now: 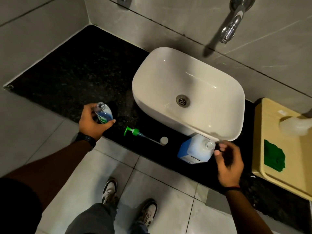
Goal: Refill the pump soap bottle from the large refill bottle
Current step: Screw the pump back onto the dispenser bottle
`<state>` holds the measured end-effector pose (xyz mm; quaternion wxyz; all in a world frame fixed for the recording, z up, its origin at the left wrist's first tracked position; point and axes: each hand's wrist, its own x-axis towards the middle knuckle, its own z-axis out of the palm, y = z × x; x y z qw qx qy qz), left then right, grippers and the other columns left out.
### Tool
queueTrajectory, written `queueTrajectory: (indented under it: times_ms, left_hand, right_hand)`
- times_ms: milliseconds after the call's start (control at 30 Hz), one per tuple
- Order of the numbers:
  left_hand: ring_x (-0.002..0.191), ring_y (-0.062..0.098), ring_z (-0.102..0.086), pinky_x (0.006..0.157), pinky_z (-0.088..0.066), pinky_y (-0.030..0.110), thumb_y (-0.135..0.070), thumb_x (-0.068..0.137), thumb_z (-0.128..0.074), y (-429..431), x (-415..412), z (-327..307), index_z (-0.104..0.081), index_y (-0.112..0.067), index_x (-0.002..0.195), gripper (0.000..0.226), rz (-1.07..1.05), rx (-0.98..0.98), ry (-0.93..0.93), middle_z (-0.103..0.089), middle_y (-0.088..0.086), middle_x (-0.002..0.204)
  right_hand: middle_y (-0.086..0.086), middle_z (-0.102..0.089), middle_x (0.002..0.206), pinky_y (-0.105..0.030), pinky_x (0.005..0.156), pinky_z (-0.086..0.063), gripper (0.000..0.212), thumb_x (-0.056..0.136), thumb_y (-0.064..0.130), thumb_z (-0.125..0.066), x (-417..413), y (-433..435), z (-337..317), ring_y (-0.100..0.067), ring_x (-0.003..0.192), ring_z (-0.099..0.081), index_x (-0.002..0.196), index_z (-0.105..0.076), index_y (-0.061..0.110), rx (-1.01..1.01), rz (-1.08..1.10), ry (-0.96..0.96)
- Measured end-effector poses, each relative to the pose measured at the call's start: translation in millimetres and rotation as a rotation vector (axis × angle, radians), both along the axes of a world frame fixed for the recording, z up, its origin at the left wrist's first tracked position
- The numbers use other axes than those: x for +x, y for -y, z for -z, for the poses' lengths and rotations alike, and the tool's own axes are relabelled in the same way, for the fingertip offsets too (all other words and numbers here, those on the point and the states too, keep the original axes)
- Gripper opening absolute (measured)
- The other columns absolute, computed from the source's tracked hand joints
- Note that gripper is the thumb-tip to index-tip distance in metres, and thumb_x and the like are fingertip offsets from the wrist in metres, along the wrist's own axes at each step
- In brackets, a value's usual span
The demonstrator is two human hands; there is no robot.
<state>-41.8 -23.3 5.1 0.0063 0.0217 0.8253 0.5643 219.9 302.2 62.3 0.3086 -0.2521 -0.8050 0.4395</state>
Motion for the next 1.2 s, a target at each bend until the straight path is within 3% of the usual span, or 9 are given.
queueTrajectory:
  times_ms: [167, 300, 367, 533, 733, 833, 1000, 1100, 1200]
  left_hand:
    - [0.101, 0.014, -0.058, 0.081, -0.048, 0.021, -0.011, 0.055, -0.089, 0.4, -0.7, 3.3, -0.044, -0.023, 0.112, 0.073, -0.009, 0.024, 0.004, -0.056, 0.002, 0.113]
    - [0.104, 0.017, -0.058, 0.085, -0.05, 0.028, -0.009, 0.055, -0.089, 1.2, -0.1, 4.2, -0.044, -0.024, 0.112, 0.074, -0.009, 0.038, -0.005, -0.057, 0.008, 0.118]
    - [0.104, 0.019, -0.059, 0.083, -0.05, 0.026, -0.009, 0.055, -0.089, 1.4, 0.1, 4.5, -0.044, -0.024, 0.111, 0.074, -0.008, 0.025, -0.032, -0.057, 0.01, 0.118]
    - [0.105, 0.023, -0.06, 0.088, -0.052, 0.036, -0.01, 0.055, -0.089, 2.2, -0.9, 6.7, -0.045, -0.014, 0.114, 0.074, 0.005, 0.015, -0.044, -0.058, 0.014, 0.117]
    - [0.107, 0.025, -0.059, 0.091, -0.053, 0.043, -0.008, 0.054, -0.089, 3.7, -6.0, 14.5, -0.046, -0.008, 0.117, 0.077, 0.007, 0.052, -0.003, -0.058, 0.015, 0.116]
    - [0.108, 0.029, -0.058, 0.091, -0.051, 0.051, -0.009, 0.053, -0.09, 5.6, -8.9, 18.4, -0.047, -0.006, 0.116, 0.077, 0.015, 0.06, 0.003, -0.057, 0.017, 0.115]
    - [0.107, 0.031, -0.058, 0.088, -0.051, 0.053, -0.011, 0.052, -0.09, 10.7, -13.5, 18.6, -0.048, -0.008, 0.115, 0.076, 0.019, 0.067, 0.029, -0.056, 0.017, 0.116]
    - [0.107, 0.031, -0.058, 0.088, -0.051, 0.053, -0.009, 0.053, -0.089, 11.7, -14.0, 10.2, -0.05, -0.008, 0.116, 0.075, -0.006, 0.077, 0.014, -0.056, 0.017, 0.116]
    - [0.107, 0.029, -0.058, 0.09, -0.051, 0.052, -0.011, 0.054, -0.089, 8.4, -11.7, -6.5, -0.051, -0.012, 0.117, 0.074, 0.002, 0.071, -0.025, -0.057, 0.015, 0.116]
  right_hand:
    - [-0.008, -0.054, 0.101, -0.041, 0.077, -0.047, 0.04, 0.081, 0.038, -0.061, -41.0, 29.5, -41.1, -0.028, 0.094, -0.053, 0.104, -0.057, 0.005, 0.382, 0.019, -0.133]
    - [-0.001, -0.053, 0.102, -0.025, 0.082, -0.041, 0.035, 0.078, 0.033, -0.068, -82.8, 68.5, -54.3, -0.016, 0.097, -0.05, 0.104, -0.056, 0.013, 0.498, -0.153, -0.127]
    - [-0.003, -0.057, 0.098, -0.022, 0.082, -0.042, 0.029, 0.079, 0.033, -0.066, -104.2, 85.4, -48.5, -0.016, 0.092, -0.053, 0.103, -0.058, 0.018, 0.445, -0.293, 0.013]
    - [-0.006, -0.064, 0.101, -0.042, 0.079, -0.051, 0.026, 0.082, 0.026, -0.063, -146.3, 111.0, -10.4, -0.025, 0.092, -0.059, 0.107, -0.064, 0.02, 0.386, -0.612, 0.538]
    - [-0.015, -0.057, 0.12, -0.043, 0.092, -0.046, 0.048, 0.085, 0.03, -0.06, -182.6, 131.9, 32.3, -0.033, 0.11, -0.052, 0.13, -0.049, 0.016, 0.367, -0.663, 0.766]
    - [-0.014, -0.057, 0.118, -0.043, 0.09, -0.046, 0.041, 0.086, 0.029, -0.059, -194.1, 141.5, 46.3, -0.035, 0.111, -0.049, 0.125, -0.053, 0.018, 0.462, -0.647, 0.835]
    - [-0.012, -0.06, 0.106, -0.039, 0.08, -0.048, 0.025, 0.084, 0.023, -0.058, -200.5, 152.6, 51.0, -0.034, 0.098, -0.055, 0.108, -0.061, 0.017, 0.528, -0.618, 0.743]
    - [-0.013, -0.061, 0.103, -0.04, 0.077, -0.049, 0.029, 0.08, 0.022, -0.064, -203.3, 154.0, 32.7, -0.032, 0.093, -0.058, 0.107, -0.063, 0.014, 0.362, -0.537, 0.557]
    - [-0.006, -0.065, 0.094, -0.029, 0.069, -0.05, 0.024, 0.076, 0.022, -0.071, -204.5, 157.1, -4.5, -0.019, 0.079, -0.06, 0.099, -0.065, 0.017, 0.193, -0.395, 0.285]
